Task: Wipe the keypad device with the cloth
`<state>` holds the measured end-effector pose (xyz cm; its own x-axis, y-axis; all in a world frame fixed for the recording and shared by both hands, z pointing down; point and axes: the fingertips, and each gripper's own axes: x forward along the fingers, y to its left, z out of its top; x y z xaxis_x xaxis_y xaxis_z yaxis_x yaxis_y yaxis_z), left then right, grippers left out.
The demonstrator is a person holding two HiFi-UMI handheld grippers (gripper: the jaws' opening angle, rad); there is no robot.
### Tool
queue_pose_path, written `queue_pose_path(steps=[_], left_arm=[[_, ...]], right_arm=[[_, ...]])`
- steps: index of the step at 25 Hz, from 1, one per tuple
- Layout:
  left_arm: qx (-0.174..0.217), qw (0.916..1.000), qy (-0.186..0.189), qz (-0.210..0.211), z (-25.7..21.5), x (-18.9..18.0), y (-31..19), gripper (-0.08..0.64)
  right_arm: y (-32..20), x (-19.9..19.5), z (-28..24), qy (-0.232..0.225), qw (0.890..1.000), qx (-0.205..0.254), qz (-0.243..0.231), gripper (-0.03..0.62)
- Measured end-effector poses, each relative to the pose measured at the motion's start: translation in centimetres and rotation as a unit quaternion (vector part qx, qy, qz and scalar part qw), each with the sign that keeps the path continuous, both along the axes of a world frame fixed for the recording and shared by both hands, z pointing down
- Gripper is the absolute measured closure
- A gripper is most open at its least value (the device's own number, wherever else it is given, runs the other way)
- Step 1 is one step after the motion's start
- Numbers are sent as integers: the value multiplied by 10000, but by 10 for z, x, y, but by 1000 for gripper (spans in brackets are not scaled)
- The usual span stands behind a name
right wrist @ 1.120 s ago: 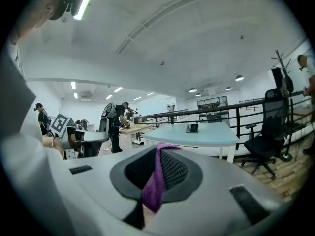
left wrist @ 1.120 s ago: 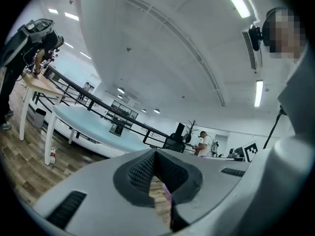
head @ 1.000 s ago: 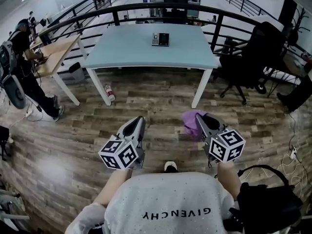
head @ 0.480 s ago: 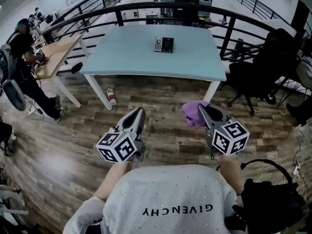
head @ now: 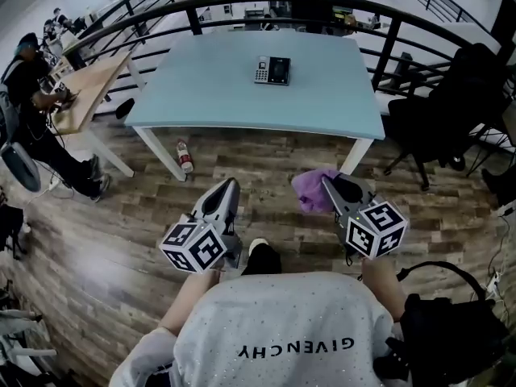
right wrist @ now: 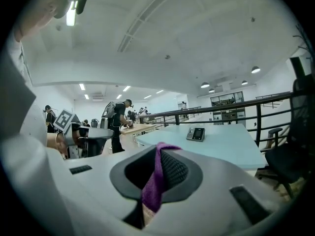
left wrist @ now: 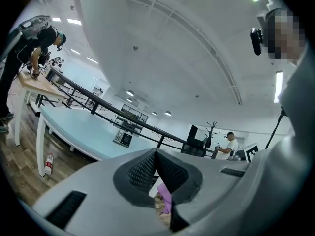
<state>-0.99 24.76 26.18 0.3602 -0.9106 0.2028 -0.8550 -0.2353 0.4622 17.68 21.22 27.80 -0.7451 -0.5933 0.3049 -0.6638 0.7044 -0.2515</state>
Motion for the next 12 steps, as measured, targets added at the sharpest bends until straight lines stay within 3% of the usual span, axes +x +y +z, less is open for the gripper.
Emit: queue_pose_path(steps=[4, 9, 12], left_arm=[[-38, 9999, -23, 104, 16, -2, -31, 560], [-65, 9998, -64, 176, 46, -21, -106, 560], [167, 9994, 73, 307, 69, -37, -143, 560]], right_arm=[[-30, -4, 20, -9, 9999, -165, 37, 566], [-101, -18, 54, -6, 9996, -224, 162, 566], [-132, -35, 79, -94, 9997, -96, 196, 566]])
